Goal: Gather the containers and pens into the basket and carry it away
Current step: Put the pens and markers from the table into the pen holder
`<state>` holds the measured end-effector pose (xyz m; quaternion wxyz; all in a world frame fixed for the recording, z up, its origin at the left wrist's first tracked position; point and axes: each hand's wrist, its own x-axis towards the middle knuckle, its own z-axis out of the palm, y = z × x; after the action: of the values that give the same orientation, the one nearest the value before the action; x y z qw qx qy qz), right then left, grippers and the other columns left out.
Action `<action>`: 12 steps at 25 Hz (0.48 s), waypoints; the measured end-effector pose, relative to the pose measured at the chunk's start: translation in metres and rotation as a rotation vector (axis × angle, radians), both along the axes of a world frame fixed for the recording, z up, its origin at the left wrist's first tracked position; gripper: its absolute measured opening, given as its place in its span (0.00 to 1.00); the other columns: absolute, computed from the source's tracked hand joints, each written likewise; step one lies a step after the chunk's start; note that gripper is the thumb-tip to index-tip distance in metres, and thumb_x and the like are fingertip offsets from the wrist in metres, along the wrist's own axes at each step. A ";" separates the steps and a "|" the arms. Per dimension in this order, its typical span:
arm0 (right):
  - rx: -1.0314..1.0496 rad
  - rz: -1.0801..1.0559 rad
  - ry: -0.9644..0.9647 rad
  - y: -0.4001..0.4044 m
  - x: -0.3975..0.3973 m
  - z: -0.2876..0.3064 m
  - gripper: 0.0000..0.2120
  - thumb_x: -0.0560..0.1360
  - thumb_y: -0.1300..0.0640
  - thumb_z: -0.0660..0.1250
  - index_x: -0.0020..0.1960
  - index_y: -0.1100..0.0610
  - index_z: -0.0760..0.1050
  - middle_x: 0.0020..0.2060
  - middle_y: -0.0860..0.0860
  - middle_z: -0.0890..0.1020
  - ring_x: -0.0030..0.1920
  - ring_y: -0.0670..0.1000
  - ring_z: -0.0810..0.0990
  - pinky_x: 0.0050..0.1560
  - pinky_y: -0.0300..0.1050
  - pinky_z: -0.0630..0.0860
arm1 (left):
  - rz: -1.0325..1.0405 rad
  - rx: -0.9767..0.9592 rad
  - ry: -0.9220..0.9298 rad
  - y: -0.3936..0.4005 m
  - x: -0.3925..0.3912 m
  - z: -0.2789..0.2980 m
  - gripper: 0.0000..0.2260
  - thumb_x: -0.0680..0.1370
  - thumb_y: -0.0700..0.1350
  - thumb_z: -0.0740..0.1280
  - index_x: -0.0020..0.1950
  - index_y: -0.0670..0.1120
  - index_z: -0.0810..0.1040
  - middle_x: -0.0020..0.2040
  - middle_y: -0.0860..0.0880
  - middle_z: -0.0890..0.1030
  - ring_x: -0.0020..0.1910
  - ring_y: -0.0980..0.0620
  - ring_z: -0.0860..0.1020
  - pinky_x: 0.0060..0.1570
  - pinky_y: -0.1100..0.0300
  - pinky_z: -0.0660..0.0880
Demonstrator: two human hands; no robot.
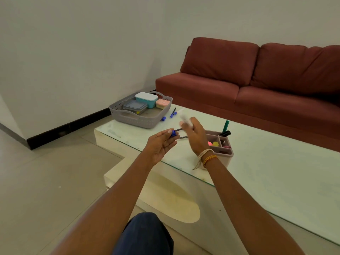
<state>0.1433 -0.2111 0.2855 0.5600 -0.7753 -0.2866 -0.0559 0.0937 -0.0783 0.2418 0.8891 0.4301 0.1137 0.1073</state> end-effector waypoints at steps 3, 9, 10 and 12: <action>0.221 0.051 0.279 0.011 -0.002 0.006 0.15 0.82 0.54 0.52 0.44 0.55 0.74 0.45 0.52 0.76 0.48 0.47 0.74 0.48 0.38 0.70 | 0.033 -0.044 0.010 0.001 0.000 -0.002 0.07 0.79 0.40 0.65 0.53 0.40 0.80 0.51 0.40 0.85 0.50 0.46 0.85 0.43 0.57 0.83; 0.451 -0.068 0.363 0.019 -0.003 -0.009 0.08 0.80 0.56 0.62 0.54 0.61 0.70 0.35 0.49 0.74 0.32 0.44 0.75 0.33 0.36 0.80 | 0.062 -0.147 -0.017 0.000 0.000 -0.002 0.07 0.79 0.40 0.65 0.53 0.39 0.79 0.52 0.38 0.84 0.48 0.46 0.85 0.41 0.57 0.82; 0.448 -0.075 0.357 0.019 -0.003 -0.011 0.10 0.79 0.56 0.64 0.54 0.62 0.71 0.34 0.49 0.74 0.32 0.44 0.75 0.33 0.37 0.79 | 0.057 -0.149 -0.017 -0.001 0.000 -0.002 0.07 0.79 0.40 0.65 0.54 0.39 0.79 0.52 0.38 0.84 0.49 0.45 0.85 0.40 0.57 0.82; 0.427 -0.083 0.338 0.020 -0.004 -0.013 0.11 0.78 0.55 0.65 0.53 0.63 0.73 0.35 0.50 0.75 0.34 0.45 0.76 0.35 0.38 0.80 | 0.037 -0.138 -0.016 -0.003 -0.001 -0.001 0.07 0.78 0.40 0.66 0.54 0.40 0.79 0.52 0.38 0.84 0.50 0.45 0.85 0.40 0.57 0.82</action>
<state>0.1395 -0.1914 0.2729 0.7479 -0.6491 -0.1387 -0.0077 0.0931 -0.0817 0.2412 0.9154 0.3648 0.1216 0.1189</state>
